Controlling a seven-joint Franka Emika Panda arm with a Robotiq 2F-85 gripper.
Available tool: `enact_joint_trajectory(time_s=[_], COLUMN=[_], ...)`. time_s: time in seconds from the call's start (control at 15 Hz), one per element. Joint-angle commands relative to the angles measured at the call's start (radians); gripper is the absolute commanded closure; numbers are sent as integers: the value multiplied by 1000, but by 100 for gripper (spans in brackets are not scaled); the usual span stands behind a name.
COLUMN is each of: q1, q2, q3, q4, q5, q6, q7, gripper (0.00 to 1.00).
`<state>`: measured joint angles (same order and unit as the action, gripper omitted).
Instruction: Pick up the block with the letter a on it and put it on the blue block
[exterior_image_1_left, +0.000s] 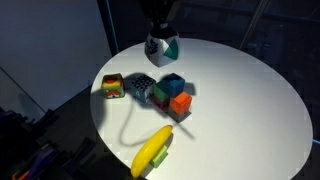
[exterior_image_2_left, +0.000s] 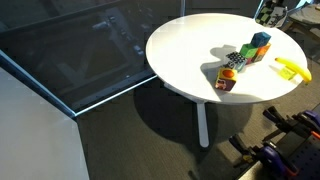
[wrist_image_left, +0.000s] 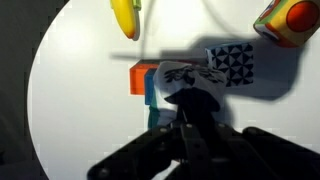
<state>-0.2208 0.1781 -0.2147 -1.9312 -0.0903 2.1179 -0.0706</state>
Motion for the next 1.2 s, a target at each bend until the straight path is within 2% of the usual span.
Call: enact_joint_trajectory(time_s=[0.0,0.8,1.13], q1=[-16,-38,-47], q2=[9,82,95], q3=[-7,0,-3], q4=[13,22,25], q5=[16,24,25], q6=[2,110,114], q7=[5,-86,-101], gripper=[94,94,93])
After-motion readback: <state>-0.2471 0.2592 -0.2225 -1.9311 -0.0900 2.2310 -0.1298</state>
